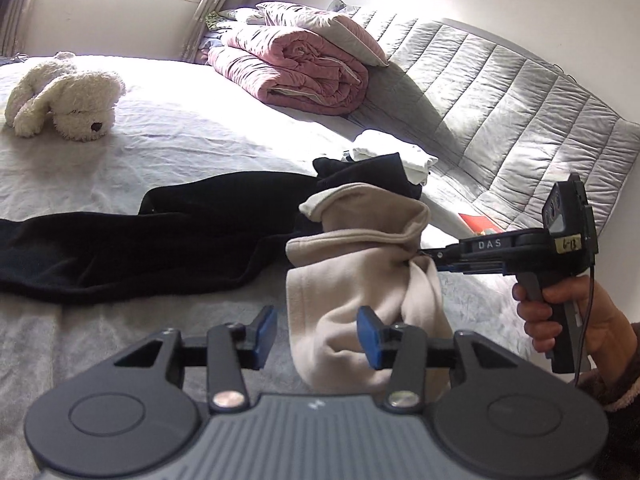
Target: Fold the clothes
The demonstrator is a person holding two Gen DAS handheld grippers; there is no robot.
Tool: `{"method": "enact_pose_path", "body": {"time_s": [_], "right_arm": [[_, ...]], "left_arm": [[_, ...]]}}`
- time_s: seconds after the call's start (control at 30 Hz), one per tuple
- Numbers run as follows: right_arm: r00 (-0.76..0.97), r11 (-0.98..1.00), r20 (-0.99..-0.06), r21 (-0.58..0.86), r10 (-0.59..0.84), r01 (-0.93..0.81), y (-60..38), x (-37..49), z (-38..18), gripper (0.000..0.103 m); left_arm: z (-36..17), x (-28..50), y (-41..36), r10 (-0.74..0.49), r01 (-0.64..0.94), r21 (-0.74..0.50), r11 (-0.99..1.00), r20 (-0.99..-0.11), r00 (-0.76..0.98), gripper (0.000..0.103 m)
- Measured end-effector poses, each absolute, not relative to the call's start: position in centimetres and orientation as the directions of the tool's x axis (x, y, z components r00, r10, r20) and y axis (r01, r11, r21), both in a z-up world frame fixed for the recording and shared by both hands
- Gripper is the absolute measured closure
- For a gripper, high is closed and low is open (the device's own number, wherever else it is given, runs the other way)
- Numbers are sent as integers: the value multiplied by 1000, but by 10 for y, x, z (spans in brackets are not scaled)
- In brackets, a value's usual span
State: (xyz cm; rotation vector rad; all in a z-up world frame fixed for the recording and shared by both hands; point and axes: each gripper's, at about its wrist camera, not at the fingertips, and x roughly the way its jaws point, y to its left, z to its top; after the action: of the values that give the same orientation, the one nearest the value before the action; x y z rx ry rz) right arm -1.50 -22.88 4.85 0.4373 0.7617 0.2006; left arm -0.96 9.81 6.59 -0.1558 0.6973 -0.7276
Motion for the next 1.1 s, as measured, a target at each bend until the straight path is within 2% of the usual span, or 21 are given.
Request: {"method": "enact_pose_path", "body": {"time_s": [0.1, 0.23, 0.37, 0.43, 0.5, 0.57, 0.6, 0.63, 0.97, 1.1], "right_arm": [[698, 885, -637, 465, 328, 8, -238, -17, 41, 89], [684, 885, -658, 464, 314, 41, -250, -21, 33, 94], [677, 881, -670, 468, 304, 67, -261, -23, 28, 94], [683, 877, -666, 474, 300, 76, -266, -25, 29, 88], [693, 871, -654, 486, 303, 77, -270, -26, 31, 86], [706, 860, -635, 504, 314, 72, -275, -27, 34, 74], [716, 856, -623, 512, 316, 68, -276, -27, 37, 56], [729, 852, -606, 519, 317, 61, -277, -27, 41, 48], [784, 824, -499, 566, 370, -28, -257, -8, 72, 48], [800, 843, -492, 537, 343, -31, -247, 3, 79, 62]], "left_arm": [[66, -6, 92, -638, 544, -350, 763, -543, 546, 51], [66, 5, 84, -603, 510, -336, 792, -563, 566, 48], [64, 19, 75, -554, 465, -315, 827, -593, 584, 43], [63, 27, 71, -533, 438, -313, 843, -605, 592, 42], [62, 34, 70, -520, 406, -330, 852, -608, 599, 42], [62, 42, 69, -511, 369, -354, 860, -609, 607, 41], [61, 46, 69, -502, 345, -365, 865, -612, 611, 41], [61, 50, 69, -491, 320, -374, 870, -617, 615, 41], [33, 87, 88, -463, 19, -547, 837, -688, 559, 41], [24, 92, 91, -457, -48, -577, 816, -693, 557, 41]]}}
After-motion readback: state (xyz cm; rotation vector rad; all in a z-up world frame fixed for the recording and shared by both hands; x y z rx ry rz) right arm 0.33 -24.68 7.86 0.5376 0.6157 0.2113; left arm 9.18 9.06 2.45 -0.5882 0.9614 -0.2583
